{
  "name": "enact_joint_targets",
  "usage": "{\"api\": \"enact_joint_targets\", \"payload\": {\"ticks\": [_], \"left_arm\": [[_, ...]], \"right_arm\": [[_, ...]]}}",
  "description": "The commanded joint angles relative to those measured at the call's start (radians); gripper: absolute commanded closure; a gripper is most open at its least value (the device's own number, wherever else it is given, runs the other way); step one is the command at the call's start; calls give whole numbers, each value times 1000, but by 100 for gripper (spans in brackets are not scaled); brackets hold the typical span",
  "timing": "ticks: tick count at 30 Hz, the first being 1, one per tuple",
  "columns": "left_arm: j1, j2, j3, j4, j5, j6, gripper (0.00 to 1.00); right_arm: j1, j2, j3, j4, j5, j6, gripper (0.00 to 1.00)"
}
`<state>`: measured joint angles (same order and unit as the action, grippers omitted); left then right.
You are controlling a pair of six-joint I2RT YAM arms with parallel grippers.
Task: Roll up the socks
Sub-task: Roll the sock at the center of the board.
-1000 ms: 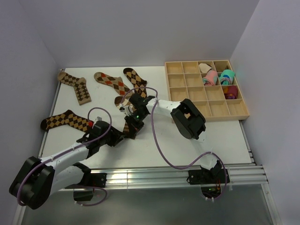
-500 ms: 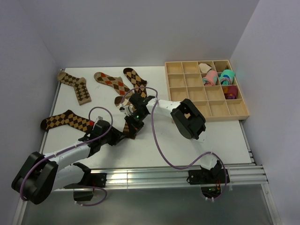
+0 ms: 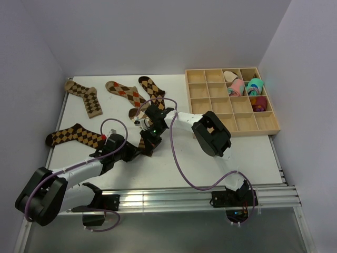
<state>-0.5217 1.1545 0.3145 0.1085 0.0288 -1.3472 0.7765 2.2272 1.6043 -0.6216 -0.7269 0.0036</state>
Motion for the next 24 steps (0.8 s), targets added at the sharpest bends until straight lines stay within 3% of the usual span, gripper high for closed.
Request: {"api": "enact_joint_targets", "payload": {"ticks": [1, 24], "left_arm": [[-4, 22, 46, 57, -15, 2, 76], [-3, 123, -12, 112, -110, -69, 73]], "right_arm": [[-8, 17, -6, 26, 126, -34, 100], [-8, 31, -37, 42, 101, -22, 96]]}}
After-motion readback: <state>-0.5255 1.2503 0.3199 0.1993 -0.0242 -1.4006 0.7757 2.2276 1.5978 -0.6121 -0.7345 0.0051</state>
